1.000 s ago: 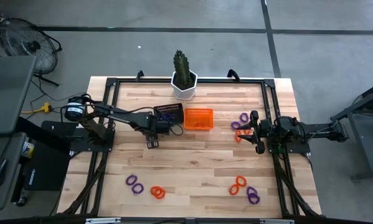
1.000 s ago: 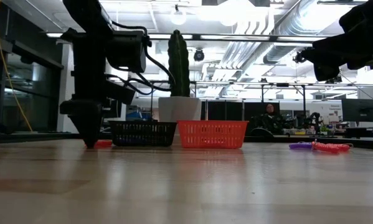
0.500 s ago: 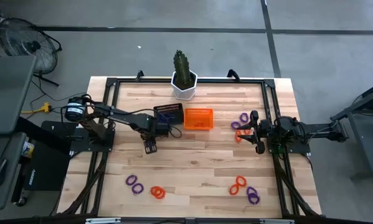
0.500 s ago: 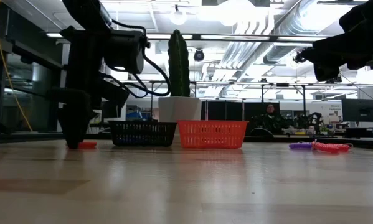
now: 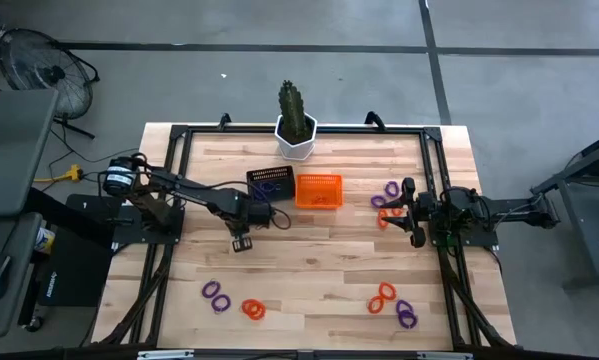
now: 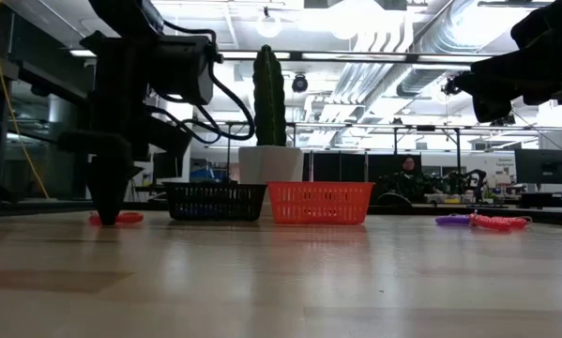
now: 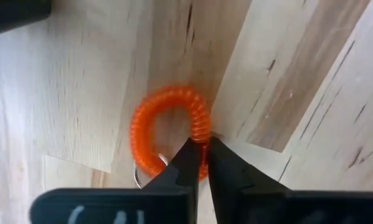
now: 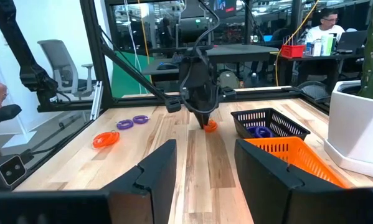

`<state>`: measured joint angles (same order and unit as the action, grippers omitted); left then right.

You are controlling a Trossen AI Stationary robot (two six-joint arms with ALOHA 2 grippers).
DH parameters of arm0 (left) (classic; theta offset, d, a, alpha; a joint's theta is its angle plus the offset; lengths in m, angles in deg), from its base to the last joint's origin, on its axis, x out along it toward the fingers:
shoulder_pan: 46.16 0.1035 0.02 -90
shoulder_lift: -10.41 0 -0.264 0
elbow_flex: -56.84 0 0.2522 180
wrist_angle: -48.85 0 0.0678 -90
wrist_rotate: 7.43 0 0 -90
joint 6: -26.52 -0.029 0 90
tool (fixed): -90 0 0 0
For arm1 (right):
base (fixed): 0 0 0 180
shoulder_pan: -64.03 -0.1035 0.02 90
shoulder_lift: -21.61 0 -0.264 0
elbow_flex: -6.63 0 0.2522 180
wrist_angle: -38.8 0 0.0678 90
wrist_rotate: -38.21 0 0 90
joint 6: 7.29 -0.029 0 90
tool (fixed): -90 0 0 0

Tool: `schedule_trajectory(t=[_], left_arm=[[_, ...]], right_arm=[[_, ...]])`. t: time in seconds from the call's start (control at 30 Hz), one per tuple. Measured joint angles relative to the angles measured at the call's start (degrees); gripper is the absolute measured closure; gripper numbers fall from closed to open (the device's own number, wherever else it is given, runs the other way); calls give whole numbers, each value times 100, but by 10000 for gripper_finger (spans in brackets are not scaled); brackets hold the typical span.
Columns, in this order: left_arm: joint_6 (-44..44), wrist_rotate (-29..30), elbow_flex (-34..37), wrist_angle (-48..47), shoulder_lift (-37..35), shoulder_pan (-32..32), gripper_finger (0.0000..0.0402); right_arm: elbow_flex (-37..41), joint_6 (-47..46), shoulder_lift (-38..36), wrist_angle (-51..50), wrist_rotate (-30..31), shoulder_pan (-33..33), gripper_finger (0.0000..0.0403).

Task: Sort spring keychains
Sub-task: Put the orange spring keychain in the orange bin

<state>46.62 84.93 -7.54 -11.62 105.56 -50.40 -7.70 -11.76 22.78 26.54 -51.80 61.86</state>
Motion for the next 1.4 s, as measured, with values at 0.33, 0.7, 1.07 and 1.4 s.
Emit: schedule_trajectory(t=[0.33,0.7,1.07,1.4], left_arm=[[339,-106,-495,-369,-697,-421,389],[403,-117,-982,181,-1526,-636,389],[93,-240,-1053,2453,-1339,-158,389],[720,-451,-1155,4144,-316,602,389]], right_arm=[[2,-1,0,1,-4,-1,245],[1,0,0,0,-1,-1,245],[2,-1,0,2,0,0,246],[1,0,0,2,0,-1,246]])
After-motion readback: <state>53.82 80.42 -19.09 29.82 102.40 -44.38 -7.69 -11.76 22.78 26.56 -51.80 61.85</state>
